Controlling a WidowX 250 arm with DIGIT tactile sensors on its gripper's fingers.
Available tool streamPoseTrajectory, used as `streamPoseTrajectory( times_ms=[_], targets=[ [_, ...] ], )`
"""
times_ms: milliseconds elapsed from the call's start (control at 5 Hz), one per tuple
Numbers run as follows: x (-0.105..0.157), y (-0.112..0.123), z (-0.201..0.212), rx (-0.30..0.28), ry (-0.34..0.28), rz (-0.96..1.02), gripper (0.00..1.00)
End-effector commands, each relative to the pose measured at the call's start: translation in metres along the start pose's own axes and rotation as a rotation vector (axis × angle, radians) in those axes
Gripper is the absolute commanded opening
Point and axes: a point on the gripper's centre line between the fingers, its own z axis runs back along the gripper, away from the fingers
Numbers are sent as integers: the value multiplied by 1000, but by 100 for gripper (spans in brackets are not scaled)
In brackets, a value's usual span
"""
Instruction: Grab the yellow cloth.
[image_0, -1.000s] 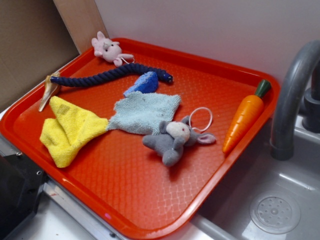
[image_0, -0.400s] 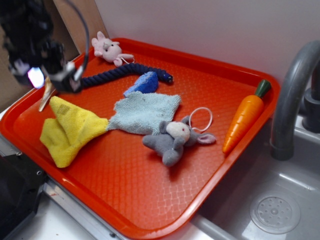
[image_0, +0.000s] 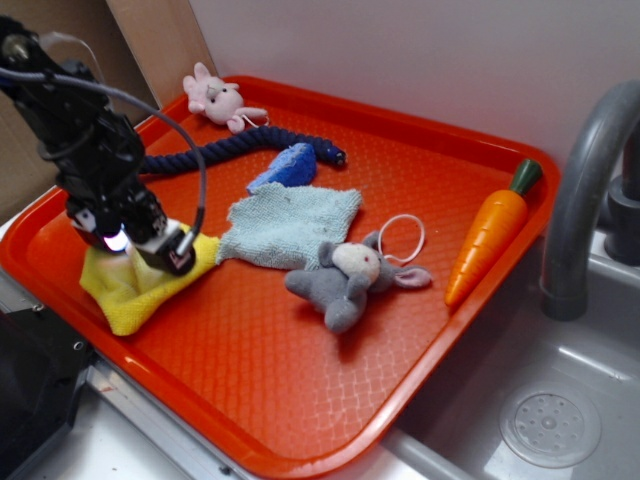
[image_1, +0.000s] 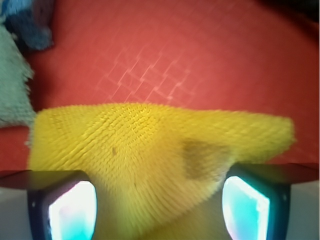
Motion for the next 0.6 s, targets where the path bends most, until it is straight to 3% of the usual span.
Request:
streamPoseTrajectory(
  times_ms=[0, 400],
  targets=[
    [2, -15, 5, 76, -50, -73, 0],
    [2, -16, 6, 84, -50, -72, 0]
  ],
)
